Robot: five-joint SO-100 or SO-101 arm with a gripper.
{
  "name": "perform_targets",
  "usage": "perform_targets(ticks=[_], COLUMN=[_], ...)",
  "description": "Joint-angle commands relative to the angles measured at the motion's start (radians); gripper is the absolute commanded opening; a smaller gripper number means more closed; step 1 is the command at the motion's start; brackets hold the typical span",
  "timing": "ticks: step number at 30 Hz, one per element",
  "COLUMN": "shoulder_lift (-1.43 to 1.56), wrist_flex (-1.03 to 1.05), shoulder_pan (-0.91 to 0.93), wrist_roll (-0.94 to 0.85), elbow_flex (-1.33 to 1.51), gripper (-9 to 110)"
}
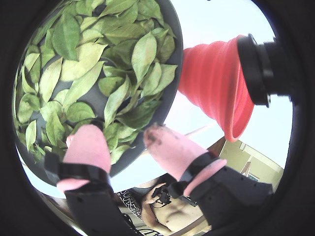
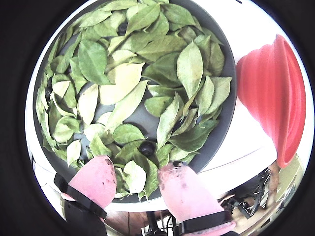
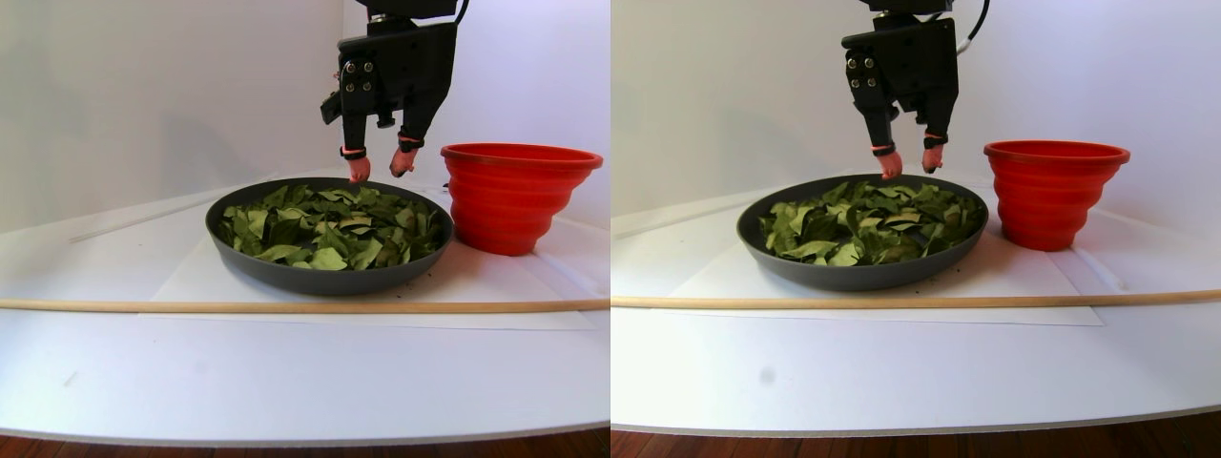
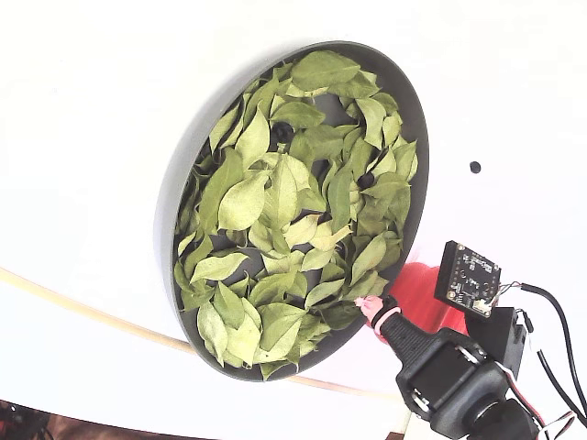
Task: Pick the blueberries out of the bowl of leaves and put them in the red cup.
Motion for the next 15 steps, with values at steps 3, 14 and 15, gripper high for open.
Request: perform_targets(ticks=[3,14,15], shoulder_lift=[-0.008,-0.077,-0.083], wrist_flex=[-0.026,-0.041,-0.041], shoulder_pan=[0.002,0.005,0.005], wrist_roll=[-0.009,-0.018,-0.018], elbow_flex=[-0.003,-0.009,-0.011], gripper=[16,16,16])
